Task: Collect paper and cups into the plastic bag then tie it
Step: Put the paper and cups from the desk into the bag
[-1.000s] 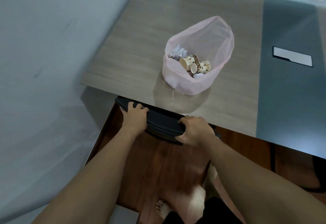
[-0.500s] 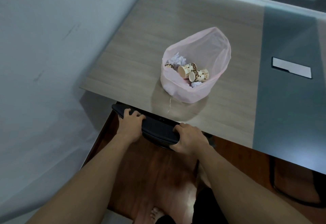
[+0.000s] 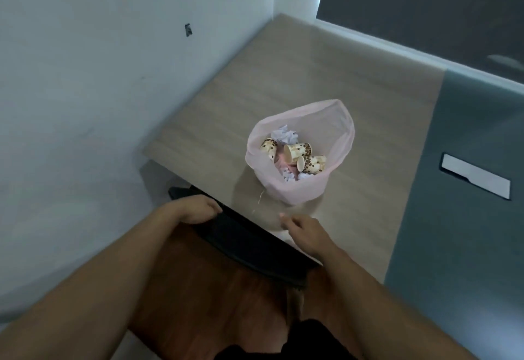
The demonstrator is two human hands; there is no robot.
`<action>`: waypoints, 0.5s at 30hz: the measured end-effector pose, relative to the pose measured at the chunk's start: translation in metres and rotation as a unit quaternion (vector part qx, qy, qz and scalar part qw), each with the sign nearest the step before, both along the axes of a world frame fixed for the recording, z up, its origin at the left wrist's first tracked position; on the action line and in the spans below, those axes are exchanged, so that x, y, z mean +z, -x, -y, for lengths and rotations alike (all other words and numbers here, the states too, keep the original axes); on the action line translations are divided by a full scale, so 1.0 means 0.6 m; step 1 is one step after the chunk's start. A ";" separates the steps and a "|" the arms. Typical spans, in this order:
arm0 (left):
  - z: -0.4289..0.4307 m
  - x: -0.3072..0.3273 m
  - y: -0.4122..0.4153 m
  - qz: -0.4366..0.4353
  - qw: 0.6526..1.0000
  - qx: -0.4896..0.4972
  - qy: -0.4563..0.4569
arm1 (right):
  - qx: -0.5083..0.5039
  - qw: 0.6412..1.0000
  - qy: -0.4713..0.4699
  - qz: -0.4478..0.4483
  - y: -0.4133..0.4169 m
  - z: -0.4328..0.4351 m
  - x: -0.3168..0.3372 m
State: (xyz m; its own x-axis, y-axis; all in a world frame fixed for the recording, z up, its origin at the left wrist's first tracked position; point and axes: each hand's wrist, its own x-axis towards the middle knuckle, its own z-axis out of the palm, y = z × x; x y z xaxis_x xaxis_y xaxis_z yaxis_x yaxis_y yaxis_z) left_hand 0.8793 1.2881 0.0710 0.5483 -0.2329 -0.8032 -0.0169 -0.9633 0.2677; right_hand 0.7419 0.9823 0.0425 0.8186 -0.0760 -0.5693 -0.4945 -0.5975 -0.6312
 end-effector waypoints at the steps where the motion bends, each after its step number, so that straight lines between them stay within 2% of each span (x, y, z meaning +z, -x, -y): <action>1: 0.020 0.015 -0.011 0.018 0.998 0.053 0.038 | -0.026 1.000 0.007 0.009 -0.015 0.040 -0.001; 3: 0.062 0.038 -0.028 0.055 0.980 0.160 0.103 | -0.093 0.995 0.017 0.025 -0.046 0.118 0.004; 5: 0.102 0.049 -0.041 0.082 0.947 0.267 0.160 | -0.186 0.982 0.010 0.043 -0.082 0.183 0.022; 7: 0.144 0.058 -0.055 0.098 0.907 0.349 0.214 | -0.288 0.955 -0.025 0.061 -0.123 0.232 0.043; 9: 0.184 0.063 -0.069 0.099 0.872 0.406 0.255 | -0.351 0.931 -0.058 0.088 -0.164 0.265 0.066; 12: 0.229 0.053 -0.090 0.099 0.840 0.459 0.271 | -0.351 0.924 -0.081 0.126 -0.217 0.287 0.110; 15: 0.261 0.033 -0.102 0.139 0.821 0.483 0.273 | -0.316 0.936 -0.094 0.120 -0.259 0.292 0.128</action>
State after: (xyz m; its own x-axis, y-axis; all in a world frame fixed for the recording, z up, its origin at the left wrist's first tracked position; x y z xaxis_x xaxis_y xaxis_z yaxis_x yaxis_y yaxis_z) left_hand 0.9402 1.1313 0.0905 0.8329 0.1336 -0.5370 0.5504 -0.3013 0.7787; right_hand 0.8975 0.8070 0.1194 0.7508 -0.5049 -0.4258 -0.5413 -0.1010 -0.8347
